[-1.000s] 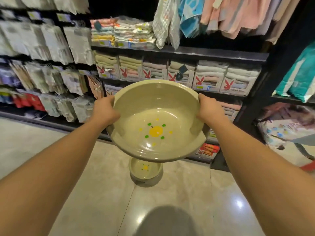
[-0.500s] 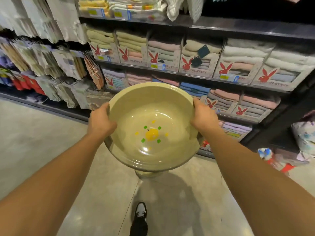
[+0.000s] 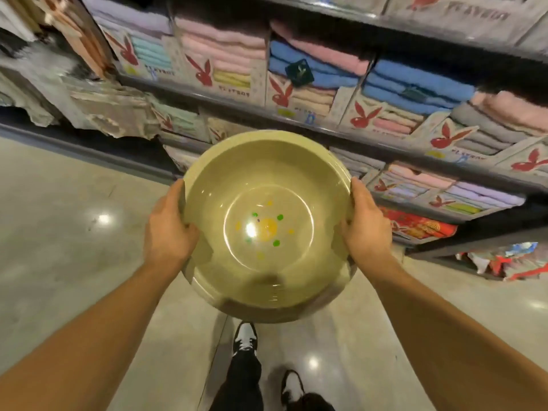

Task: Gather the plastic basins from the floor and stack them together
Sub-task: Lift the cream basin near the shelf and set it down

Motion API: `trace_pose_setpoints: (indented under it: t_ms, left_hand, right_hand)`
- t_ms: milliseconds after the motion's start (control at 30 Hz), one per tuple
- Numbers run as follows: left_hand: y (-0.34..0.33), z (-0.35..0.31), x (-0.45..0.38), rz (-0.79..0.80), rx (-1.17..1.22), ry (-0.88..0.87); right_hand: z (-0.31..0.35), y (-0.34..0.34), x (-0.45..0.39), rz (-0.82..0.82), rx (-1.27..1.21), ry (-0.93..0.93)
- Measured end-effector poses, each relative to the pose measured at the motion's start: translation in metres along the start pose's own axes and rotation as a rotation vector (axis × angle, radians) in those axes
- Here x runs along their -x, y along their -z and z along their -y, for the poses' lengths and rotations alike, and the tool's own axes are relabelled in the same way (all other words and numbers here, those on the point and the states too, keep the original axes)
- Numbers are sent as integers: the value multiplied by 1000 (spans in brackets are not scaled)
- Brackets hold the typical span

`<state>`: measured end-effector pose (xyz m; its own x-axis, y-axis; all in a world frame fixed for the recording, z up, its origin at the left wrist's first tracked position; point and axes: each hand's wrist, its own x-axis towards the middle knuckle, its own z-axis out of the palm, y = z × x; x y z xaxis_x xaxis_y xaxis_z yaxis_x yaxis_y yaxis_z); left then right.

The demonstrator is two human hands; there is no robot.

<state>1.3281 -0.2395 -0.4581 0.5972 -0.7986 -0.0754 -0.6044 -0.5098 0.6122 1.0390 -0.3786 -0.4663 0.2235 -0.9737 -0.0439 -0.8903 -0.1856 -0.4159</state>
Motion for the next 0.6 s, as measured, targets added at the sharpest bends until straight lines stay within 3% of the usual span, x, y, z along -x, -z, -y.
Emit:
trace_pose_setpoints:
  t_ms: [133, 267, 400, 600]
  left_hand:
    - [-97, 74, -23, 48, -26, 84]
    - [-198, 147, -45, 53, -49, 81]
    - [-288, 213, -68, 88, -112, 83]
    - [-376, 286, -93, 146, -127, 62]
  right_hand:
    - [-50, -103, -26, 85, -18, -70]
    - [-102, -217, -45, 83, -42, -25]
    - [-146, -315, -59, 76, -65, -98]
    - [-186, -421, -80, 176, -37, -113]
